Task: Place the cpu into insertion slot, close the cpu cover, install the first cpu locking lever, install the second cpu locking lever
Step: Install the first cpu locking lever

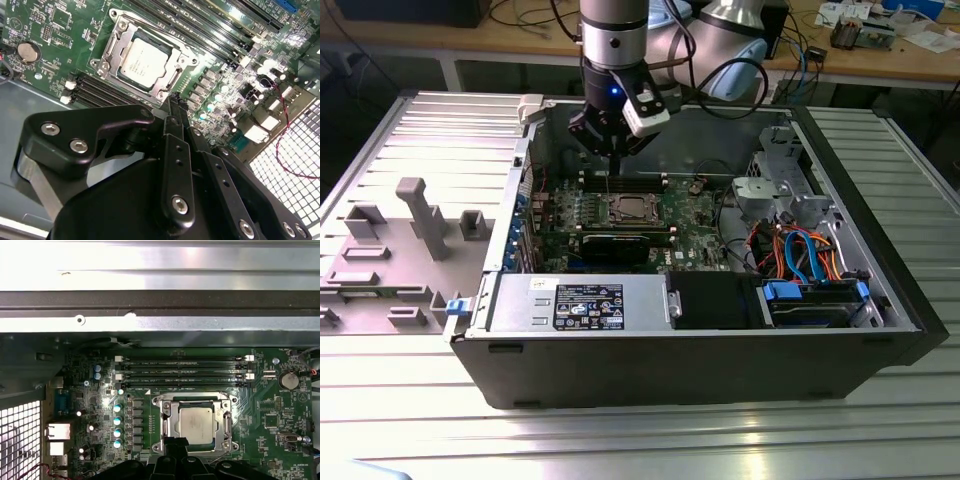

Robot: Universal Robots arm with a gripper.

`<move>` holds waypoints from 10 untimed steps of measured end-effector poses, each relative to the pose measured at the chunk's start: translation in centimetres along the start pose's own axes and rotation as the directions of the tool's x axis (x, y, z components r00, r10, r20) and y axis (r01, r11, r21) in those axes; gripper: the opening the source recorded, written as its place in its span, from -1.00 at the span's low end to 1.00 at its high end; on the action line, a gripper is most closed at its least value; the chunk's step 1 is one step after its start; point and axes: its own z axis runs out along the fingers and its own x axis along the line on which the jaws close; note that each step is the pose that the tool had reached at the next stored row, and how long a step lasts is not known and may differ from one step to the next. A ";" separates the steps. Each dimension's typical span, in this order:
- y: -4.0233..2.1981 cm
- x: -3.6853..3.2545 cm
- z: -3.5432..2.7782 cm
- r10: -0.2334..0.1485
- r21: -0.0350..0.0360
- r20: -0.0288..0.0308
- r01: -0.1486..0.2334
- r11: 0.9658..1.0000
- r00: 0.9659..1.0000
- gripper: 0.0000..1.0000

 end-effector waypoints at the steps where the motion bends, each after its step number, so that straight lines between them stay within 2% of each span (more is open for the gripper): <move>1: 0.00 0.04 0.00 0.000 0.000 0.000 0.000 1.000 1.000 -0.79; 10: 0.00 0.24 -0.01 0.000 0.000 0.000 0.000 1.000 1.000 -0.79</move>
